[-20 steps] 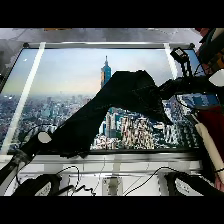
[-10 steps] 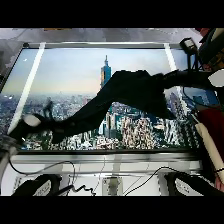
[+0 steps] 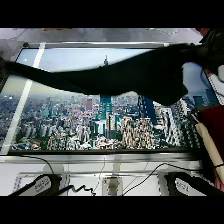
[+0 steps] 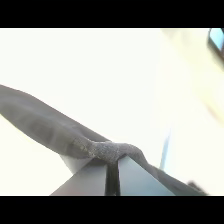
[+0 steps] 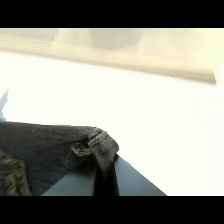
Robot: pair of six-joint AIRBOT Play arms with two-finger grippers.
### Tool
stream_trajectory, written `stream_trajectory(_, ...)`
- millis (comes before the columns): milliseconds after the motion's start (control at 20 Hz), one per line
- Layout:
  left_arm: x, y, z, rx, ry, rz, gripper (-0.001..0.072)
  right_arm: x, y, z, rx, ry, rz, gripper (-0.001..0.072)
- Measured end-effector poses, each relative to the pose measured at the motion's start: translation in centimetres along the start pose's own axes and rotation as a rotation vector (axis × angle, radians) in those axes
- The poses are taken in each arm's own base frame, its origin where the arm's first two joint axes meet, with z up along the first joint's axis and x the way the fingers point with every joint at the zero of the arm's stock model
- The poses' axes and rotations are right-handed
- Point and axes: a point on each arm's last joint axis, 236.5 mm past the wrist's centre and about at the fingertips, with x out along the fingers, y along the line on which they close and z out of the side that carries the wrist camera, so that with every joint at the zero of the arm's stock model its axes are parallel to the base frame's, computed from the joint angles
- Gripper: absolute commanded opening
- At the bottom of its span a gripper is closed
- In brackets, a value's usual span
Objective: Fold the clothes and pants, and hang the long-sleeved shirts on hangers.
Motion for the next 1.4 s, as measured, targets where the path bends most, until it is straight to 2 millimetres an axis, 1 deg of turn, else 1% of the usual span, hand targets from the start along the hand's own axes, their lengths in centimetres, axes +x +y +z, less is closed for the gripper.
stream_trajectory(50,-0.4,0.1,1.9,0.006,-0.045,0.005,0.004,-0.4,-1.6,0.9,0.027,-0.016,-0.033,0.0031)
stream_trajectory(100,-0.8,0.3,3.5,0.015,-0.082,0.015,0.004,-0.9,-3.0,1.3,0.049,-0.011,-0.061,0.0032)
stream_trajectory(150,-1.0,0.8,4.3,0.031,-0.101,0.034,0.0041,-1.3,-4.2,1.2,0.068,0.006,-0.082,0.0032)
stream_trajectory(200,-1.1,1.6,4.9,0.051,-0.11,0.064,0.0041,-1.7,-5.3,0.6,0.085,0.037,-0.101,0.0032)
stream_trajectory(300,-0.9,3.5,4.6,0.106,-0.078,0.137,0.0041,-2.5,-6.6,-1.9,0.116,0.152,-0.119,0.0031)
stream_trajectory(400,-0.7,6.1,3.3,0.179,-0.005,0.225,0.0041,-3.4,-6.6,-5.1,0.139,0.296,-0.108,0.0031)
stream_trajectory(500,-0.5,9.6,1.0,0.249,0.095,0.329,0.0041,-4.6,-6.1,-8.6,0.143,0.446,-0.083,0.0031)
stream_trajectory(600,-0.5,13.4,-2.1,0.287,0.213,0.428,0.0041,-5.8,-5.3,-12.0,0.136,0.584,-0.05,0.0031)
stream_trajectory(700,-0.6,16.8,-6.0,0.292,0.337,0.499,0.0041,-6.8,-4.5,-15.4,0.138,0.696,-0.021,0.0031)
stream_trajectory(750,-0.6,18.4,-8.2,0.291,0.403,0.525,0.0041,-7.3,-4.1,-17.1,0.142,0.75,-0.008,0.0031)
stream_trajectory(800,-0.7,19.8,-10.5,0.292,0.467,0.543,0.0041,-8.0,-3.6,-18.9,0.147,0.801,0.007,0.0031)
stream_trajectory(950,-1.6,23.4,-17.5,0.293,0.656,0.578,0.0042,-10.8,-1.7,-25.2,0.162,0.959,0.055,0.0031)
stream_trajectory(1050,-2.7,25.4,-21.5,0.292,0.763,0.593,0.0041,-13.2,-0.3,-29.4,0.173,1.058,0.083,0.0031)
stream_trajectory(1100,-3.2,26.1,-23.2,0.289,0.808,0.598,0.0042,-14.5,0.4,-31.3,0.177,1.103,0.098,0.0031)
stream_trajectory(1150,-3.8,26.7,-24.4,0.297,0.843,0.606,0.0042,-16.1,1.2,-33.1,0.179,1.154,0.12,0.0031)
stream_trajectory(1250,-4.7,27.8,-25.8,0.315,0.891,0.631,0.0041,-19.1,2.6,-35.7,0.169,1.255,0.176,0.0031)
stream_trajectory(1350,-5.4,28.6,-26.4,0.335,0.919,0.649,0.0041,-21.9,3.8,-37.4,0.152,1.35,0.243,0.0037)
stream_trajectory(1400,-5.6,28.9,-26.5,0.347,0.928,0.659,0.0041,-22.7,4.1,-37.8,0.145,1.379,0.267,0.0125)
